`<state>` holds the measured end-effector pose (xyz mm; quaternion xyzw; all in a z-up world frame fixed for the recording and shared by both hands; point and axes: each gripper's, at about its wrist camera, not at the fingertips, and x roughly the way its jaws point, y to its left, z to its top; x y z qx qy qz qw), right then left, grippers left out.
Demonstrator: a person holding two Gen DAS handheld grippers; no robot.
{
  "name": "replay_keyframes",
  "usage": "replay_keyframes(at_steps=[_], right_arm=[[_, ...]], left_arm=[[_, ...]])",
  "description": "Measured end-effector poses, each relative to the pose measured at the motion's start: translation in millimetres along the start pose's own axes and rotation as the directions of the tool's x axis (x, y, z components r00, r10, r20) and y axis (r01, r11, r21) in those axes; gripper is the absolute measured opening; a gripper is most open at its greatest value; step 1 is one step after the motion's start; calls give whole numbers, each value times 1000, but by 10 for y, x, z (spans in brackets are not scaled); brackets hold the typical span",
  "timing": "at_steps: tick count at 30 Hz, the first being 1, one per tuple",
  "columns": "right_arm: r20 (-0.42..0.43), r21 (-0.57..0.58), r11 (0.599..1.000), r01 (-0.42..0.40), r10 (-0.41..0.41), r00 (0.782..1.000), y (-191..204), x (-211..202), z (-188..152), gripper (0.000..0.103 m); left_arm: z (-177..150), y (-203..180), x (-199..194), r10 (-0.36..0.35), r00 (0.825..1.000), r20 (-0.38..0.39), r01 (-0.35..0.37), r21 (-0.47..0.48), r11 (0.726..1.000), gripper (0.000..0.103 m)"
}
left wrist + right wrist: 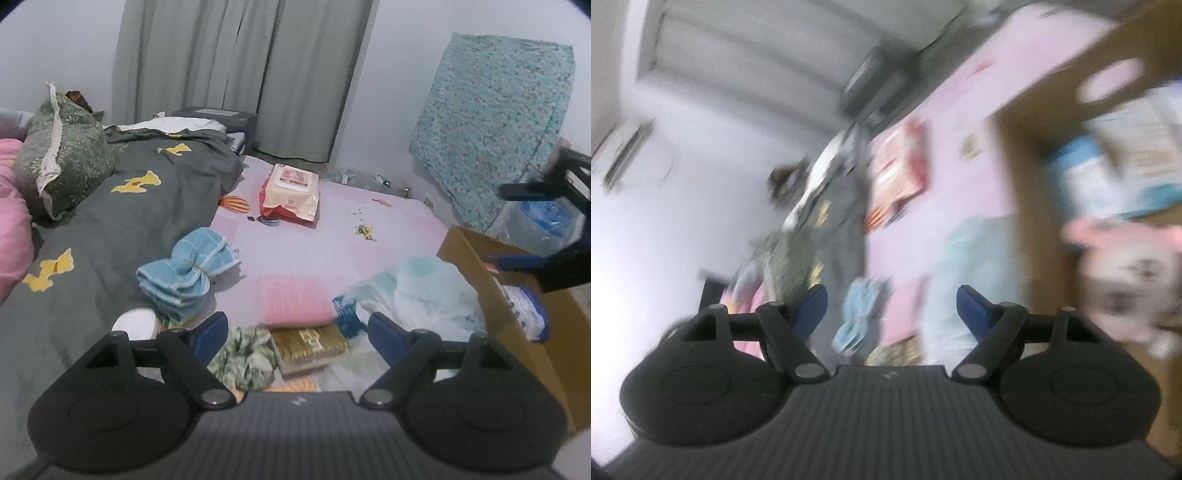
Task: Organize soft objects
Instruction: 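Move the right gripper back to the pink bubble-wrap pouch, then grasp the pink bubble-wrap pouch with the right gripper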
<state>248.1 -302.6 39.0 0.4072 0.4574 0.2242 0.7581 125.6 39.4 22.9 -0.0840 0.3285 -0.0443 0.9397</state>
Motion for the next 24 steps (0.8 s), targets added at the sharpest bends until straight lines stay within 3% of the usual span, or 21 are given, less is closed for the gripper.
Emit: replay_keyframes(at_steps=[4,10,18,24], right_arm=[[-136,-86,996,40,-52,989,267,663,48,72],[-274,-142,979,146,-181,945,342,1588,168,54],[-334,-214,944,253,-314,889,151,2350,202,46],[-381,-240,933,270,-346,857,28,2601,183,43]], left_arm=[[141,61,227,43,999,10,-42,-59,997,82],[287,144,728,29,996,-83,-38,-119,992,77],[325,226,1344,-1,963,-268,-43,-158,986,65],[289,293,1529,-45,950,-310,-18,-199,980,59]])
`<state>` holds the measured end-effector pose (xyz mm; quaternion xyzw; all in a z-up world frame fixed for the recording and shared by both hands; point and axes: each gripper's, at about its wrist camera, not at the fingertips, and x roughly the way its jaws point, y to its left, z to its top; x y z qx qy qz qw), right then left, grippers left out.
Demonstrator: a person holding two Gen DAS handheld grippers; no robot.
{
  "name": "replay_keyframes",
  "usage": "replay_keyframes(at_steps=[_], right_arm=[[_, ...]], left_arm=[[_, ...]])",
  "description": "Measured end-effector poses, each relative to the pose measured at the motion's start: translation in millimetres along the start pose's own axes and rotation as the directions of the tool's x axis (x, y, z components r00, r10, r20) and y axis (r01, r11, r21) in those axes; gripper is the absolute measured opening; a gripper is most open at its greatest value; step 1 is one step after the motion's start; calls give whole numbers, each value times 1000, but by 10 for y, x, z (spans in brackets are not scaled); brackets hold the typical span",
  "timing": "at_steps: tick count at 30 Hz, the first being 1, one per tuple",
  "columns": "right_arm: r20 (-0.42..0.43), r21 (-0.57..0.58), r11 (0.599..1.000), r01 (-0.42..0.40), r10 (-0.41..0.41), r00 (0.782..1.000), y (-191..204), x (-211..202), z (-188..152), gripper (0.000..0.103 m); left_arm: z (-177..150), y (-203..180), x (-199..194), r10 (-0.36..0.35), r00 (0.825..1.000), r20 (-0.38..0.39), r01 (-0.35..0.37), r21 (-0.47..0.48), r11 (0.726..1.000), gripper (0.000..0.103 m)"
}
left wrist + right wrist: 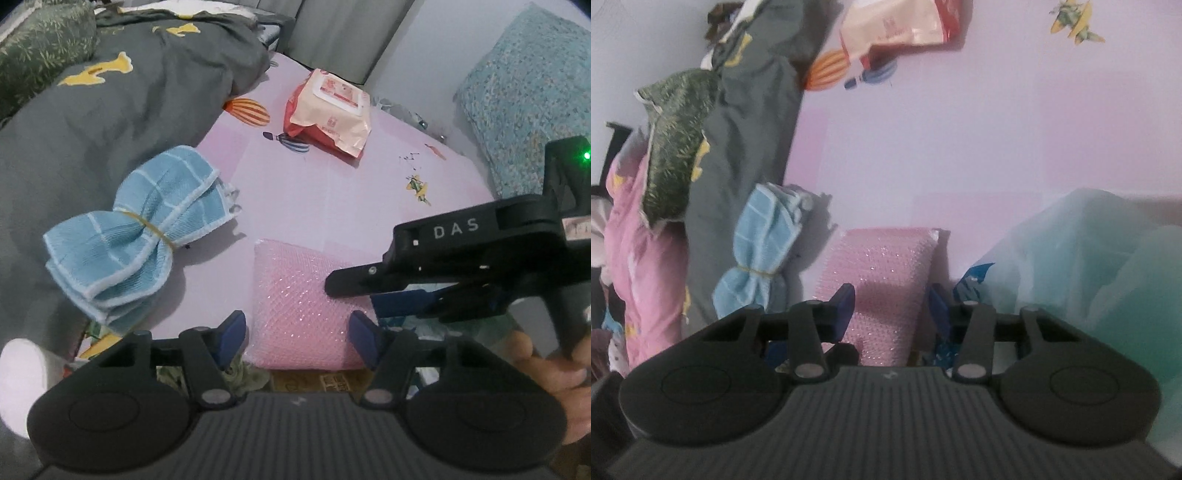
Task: Organize soft objects
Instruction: 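Grasp the pink bubble-wrap pouch with the right gripper, then carry the pink pouch into the cardboard box and release it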
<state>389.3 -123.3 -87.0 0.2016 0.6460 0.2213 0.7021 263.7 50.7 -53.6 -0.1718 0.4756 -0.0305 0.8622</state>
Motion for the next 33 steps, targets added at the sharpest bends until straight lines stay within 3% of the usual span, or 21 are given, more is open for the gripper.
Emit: replay_keyframes(at_steps=[6,14,24,29,33], right_arm=[[25,-6,999,-33,33,999,23,-18,7,34],[113,-66,992,-105,112,987,217,-489,-131,34],[241,-117,968,-222,245,939,108,-1385,-600,34],[310,-98,964,-246,265,913,-188,-1852,-914,34],[378,-62,964,-257,261,888,-572,-2279,-1173,34]], left_arm=[[54,-54,-64,3,1000,13,-3,17,1000,56],[37,-297,-630,-2,991,130,-9,80,997,56],[-284,-979,-1326,-24,967,255,-34,221,975,57],[-454,-1373,-1487,-101,962,255,23,291,957,57],[-595,-1758,-1493,-170,957,234,74,373,925,57]])
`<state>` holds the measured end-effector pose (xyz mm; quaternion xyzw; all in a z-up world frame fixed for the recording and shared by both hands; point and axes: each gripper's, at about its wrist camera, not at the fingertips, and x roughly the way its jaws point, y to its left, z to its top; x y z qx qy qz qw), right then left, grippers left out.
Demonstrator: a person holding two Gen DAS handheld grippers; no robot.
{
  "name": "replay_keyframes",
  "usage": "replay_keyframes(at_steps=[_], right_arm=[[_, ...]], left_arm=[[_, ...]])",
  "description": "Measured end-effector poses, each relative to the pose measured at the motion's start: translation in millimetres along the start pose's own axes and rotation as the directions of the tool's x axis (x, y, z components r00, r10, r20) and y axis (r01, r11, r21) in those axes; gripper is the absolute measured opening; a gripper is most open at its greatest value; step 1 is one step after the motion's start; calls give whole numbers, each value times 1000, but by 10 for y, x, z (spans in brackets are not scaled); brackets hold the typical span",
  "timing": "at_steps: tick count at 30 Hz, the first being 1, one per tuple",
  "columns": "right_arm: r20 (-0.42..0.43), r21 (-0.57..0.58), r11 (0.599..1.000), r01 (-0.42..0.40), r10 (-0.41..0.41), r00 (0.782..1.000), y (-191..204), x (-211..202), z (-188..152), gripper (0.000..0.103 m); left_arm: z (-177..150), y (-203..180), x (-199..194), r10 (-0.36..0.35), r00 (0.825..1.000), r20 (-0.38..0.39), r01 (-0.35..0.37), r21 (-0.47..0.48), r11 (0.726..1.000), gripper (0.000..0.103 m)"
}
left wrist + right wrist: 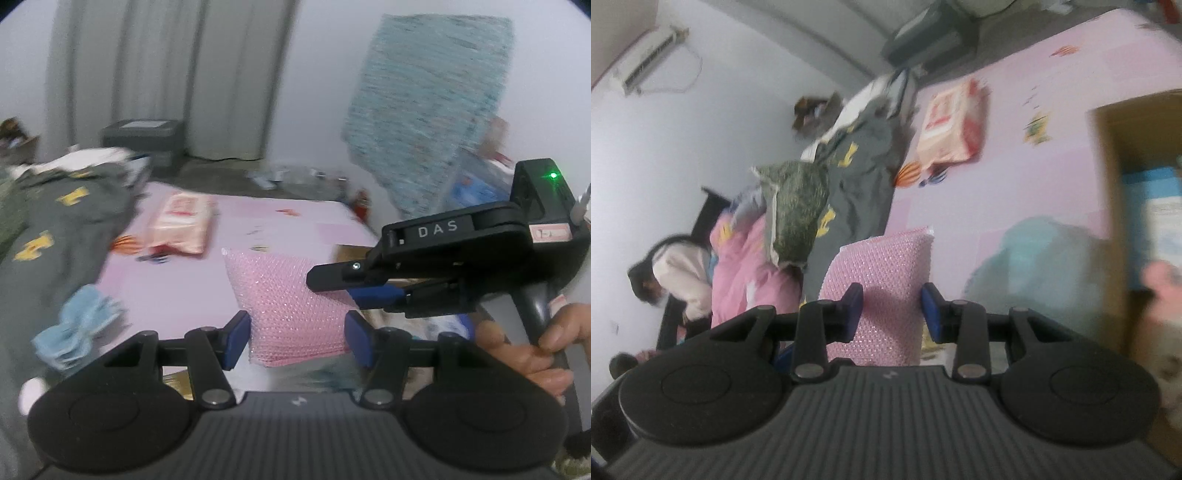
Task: Organize soft objects
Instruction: 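Carry the pink pouch into the cardboard box and release it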
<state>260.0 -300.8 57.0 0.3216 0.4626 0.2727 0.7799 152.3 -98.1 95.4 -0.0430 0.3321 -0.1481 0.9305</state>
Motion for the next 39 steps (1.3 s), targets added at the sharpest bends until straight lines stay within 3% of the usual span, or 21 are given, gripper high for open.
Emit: replay_keyframes(at_steps=[6,14,19,24,25,27,30,35,39], right_arm=[[98,76,996,41,-48,994,-580,-766,-136,34],[137,201,961,189,-219,966,-1390,-1353,-266,34],[136,205,929,309,-340,931,-1707,-1452,-268,34],[92,156,880,449,-465,881,-1945,-1383,-303,34],[77,157,870,468,-483,872,-1995,-1353,-317,30],[61,132,870,475,-485,872,-2044,-1301,-354,29],[59,81,857,509,-514,856,-2019,-1219,-382,32],[51,80,852,517,-521,852,-2018,-1191,-353,33],[57,66,834,548,-552,832,-1938,-1190,-346,33]], left_arm=[[-79,-699,339,-102,992,-69,108,101,989,58],[-280,-1437,1006,-211,957,-199,243,148,959,58],[-426,-1723,1392,-240,931,-277,288,151,946,59],[-671,-1882,1739,-243,884,-399,321,141,937,58],[-709,-1881,1751,-242,879,-411,325,145,935,58],[-743,-1845,1711,-245,880,-406,330,152,932,59],[-692,-1760,1619,-252,887,-388,331,151,932,59],[-488,-1608,1474,-251,909,-332,312,145,939,60],[-364,-1452,1287,-258,922,-290,304,126,944,62]])
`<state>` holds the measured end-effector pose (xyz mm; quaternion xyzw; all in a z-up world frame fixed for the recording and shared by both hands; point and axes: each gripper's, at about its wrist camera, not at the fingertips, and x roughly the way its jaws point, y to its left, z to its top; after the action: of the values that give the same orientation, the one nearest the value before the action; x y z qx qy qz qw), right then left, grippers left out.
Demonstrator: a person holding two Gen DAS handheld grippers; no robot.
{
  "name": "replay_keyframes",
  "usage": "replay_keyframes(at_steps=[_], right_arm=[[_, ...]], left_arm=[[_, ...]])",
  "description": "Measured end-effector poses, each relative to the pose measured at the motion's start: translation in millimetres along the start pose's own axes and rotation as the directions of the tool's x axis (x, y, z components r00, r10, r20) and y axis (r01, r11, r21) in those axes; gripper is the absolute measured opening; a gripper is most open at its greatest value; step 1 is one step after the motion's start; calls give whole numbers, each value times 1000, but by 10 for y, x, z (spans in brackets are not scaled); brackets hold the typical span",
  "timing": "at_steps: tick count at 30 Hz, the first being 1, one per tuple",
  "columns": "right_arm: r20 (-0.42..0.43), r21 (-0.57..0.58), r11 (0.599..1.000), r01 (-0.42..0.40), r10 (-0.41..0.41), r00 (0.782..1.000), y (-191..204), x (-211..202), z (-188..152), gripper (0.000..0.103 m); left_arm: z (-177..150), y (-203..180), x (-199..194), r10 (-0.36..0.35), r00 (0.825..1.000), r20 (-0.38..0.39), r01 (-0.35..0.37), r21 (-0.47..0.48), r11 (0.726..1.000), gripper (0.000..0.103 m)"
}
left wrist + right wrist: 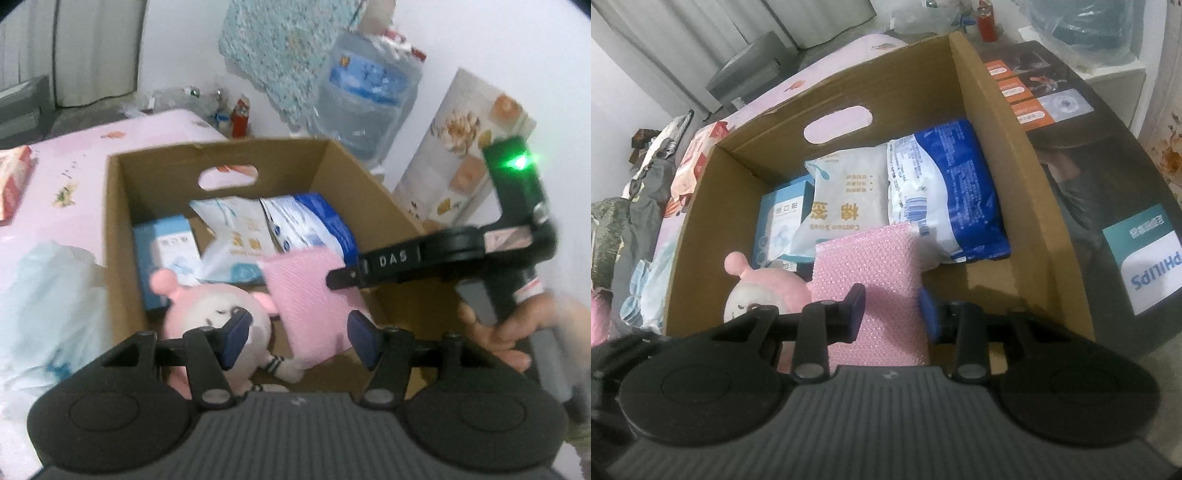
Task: Organize soft objects
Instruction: 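Carry the pink pouch into the cardboard box and release it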
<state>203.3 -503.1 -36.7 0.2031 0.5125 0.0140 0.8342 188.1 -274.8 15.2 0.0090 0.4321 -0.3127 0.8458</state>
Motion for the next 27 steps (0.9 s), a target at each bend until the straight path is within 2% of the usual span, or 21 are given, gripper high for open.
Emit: replay_keyframes(at_steps=[5,9,14,20,23,27], right_arm=[[43,-55,997,60,-58,997,120,-84,27,33],[64,-69,995,77,-72,995,176,-121,82,33],[40,-75,992,104,-102,994,221,-9,89,33],[2,-46,989,138,-138,990,239,172,68,33],[1,-36,988,151,-151,988,261,162,64,40],[-21,-28,981,193,-194,981,266,181,57,54]], left_arm=[[-2,84,-327,17,997,71,-17,3,1000,63],[-27,180,-494,29,993,110,-28,-8,1000,64],[-141,307,-724,46,989,138,-43,-22,999,64],[-321,550,-1015,71,982,173,-62,-57,996,71],[-427,720,-1156,98,977,187,-82,-89,993,72],[-558,943,-1298,117,973,199,-91,-137,986,73]])
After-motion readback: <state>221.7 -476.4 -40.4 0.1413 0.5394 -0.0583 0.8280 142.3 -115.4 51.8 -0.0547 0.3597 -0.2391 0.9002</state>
